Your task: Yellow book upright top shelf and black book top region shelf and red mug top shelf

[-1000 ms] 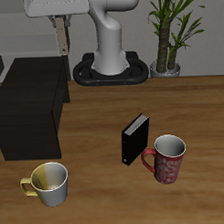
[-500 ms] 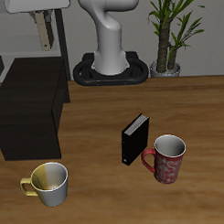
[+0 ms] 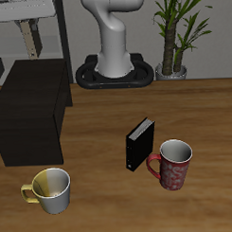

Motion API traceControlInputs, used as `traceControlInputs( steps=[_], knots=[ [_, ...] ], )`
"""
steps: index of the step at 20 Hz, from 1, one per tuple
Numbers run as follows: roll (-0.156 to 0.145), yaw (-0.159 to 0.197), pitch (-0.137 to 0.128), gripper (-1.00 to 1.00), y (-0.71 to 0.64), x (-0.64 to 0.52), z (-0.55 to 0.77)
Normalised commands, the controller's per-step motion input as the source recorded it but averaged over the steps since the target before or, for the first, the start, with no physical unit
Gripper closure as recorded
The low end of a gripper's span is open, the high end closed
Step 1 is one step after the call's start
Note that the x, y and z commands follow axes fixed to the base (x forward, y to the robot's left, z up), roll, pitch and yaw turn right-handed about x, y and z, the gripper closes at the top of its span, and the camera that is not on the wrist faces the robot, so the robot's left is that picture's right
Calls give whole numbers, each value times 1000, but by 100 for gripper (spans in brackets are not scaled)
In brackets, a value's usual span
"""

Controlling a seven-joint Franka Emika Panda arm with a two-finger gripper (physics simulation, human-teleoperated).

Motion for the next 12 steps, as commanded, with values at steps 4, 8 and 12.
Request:
traceControlInputs(
  steps=[4,8,12],
  knots=[
    [54,21,18,100,-177,-63,-221],
    [35,6,25,100,1,25,-235],
    [27,-16,27,100,99,80,-222]
  ],
)
